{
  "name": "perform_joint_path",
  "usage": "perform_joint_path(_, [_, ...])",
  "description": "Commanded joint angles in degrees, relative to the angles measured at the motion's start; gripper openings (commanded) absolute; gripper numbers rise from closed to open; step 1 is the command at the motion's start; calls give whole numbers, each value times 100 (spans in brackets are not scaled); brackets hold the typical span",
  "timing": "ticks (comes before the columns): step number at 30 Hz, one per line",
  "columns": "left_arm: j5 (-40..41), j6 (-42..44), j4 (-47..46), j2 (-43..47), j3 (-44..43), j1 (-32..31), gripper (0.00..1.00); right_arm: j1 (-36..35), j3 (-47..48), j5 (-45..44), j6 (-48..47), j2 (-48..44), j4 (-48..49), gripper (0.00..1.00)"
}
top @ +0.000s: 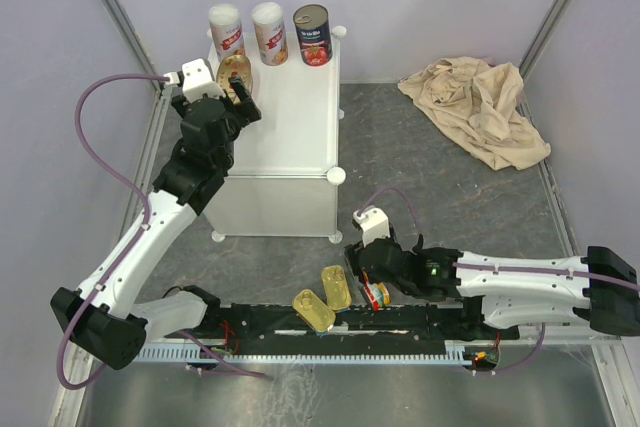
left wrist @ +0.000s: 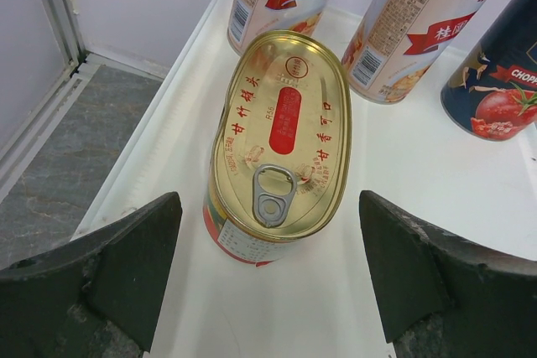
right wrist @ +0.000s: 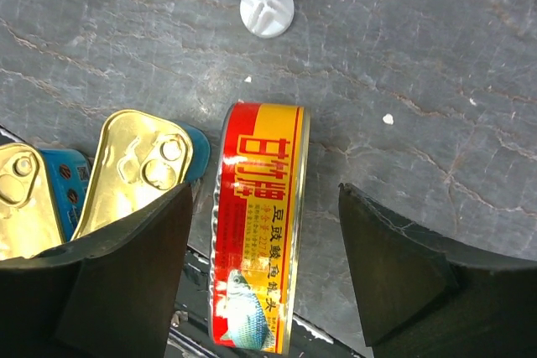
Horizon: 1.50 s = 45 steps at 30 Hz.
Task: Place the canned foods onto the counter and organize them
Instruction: Pick up the canned food from the center of the board.
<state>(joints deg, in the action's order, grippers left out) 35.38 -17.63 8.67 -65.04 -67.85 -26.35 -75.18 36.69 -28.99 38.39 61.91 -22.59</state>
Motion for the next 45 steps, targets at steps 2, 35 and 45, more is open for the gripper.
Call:
perform_joint_path(2, [-91, -276, -90, 201, -154, -35, 92, -218, -240, -353, 478, -63, 84, 78])
perform_joint_path(35, [-143, -373, -153, 217, -8, -81, 92, -400, -435, -719, 649, -520, -298, 12])
perform_joint_path(45, [-167, -372, -155, 323, 18, -79, 92, -398, -9, -1122, 477, -696, -794, 5])
